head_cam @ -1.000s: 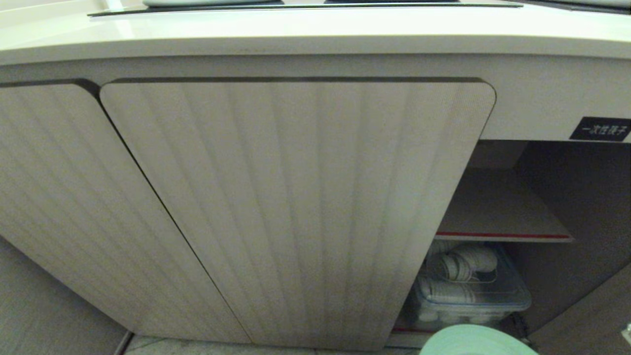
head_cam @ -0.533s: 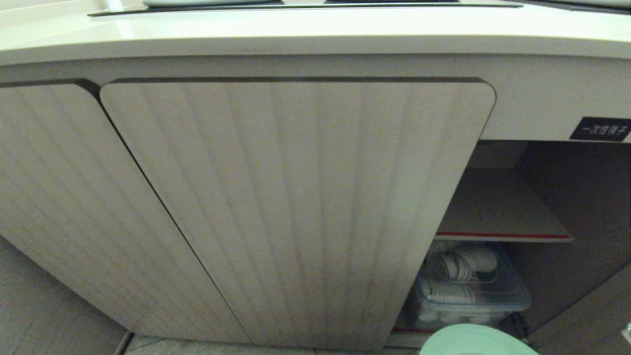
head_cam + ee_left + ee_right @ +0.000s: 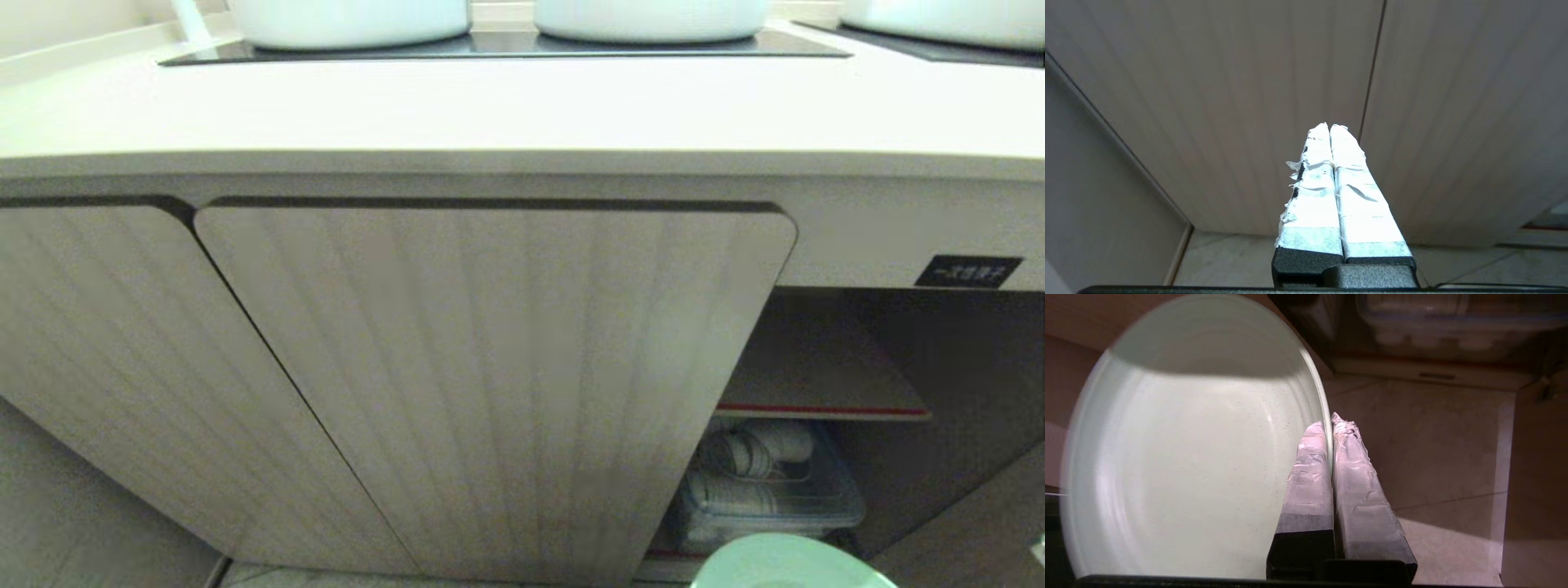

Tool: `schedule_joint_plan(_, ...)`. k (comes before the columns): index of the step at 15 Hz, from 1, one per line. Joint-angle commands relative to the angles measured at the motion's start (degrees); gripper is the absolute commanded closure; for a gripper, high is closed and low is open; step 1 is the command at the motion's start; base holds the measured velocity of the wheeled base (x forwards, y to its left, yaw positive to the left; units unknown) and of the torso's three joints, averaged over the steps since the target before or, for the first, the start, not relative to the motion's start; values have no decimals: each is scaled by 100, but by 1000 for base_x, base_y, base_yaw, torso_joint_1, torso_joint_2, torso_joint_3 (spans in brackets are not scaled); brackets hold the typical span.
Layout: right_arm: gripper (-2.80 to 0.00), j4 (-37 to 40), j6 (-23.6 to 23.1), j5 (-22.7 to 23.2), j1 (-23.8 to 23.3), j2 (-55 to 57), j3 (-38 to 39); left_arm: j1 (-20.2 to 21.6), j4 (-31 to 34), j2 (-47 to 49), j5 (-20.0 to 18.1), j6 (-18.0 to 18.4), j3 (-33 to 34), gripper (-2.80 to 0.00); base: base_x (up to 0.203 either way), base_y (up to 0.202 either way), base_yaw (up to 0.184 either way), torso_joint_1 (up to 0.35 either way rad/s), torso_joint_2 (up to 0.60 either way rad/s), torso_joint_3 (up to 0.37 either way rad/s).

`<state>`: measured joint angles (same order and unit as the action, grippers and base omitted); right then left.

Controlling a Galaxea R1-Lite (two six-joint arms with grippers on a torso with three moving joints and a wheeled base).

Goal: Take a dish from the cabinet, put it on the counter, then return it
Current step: Place it on the table

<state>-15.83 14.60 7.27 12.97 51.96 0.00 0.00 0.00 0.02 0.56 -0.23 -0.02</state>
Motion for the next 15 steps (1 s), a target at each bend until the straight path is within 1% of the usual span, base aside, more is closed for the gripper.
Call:
schedule_joint_plan(1,0,-26,8,3,12,15,0,0,0,-2,5,-3,2,0,0,0,0,157,-553,-284)
schedule_joint_plan(8,0,-26,4,3,21,16,0,0,0,-2,5,-3,2,0,0,0,0,180,-479,-287)
schedule_joint_plan(15,0,-26,6,3,39,25,0,0,0,-2,5,-3,2,0,0,0,0,217,-491,-279)
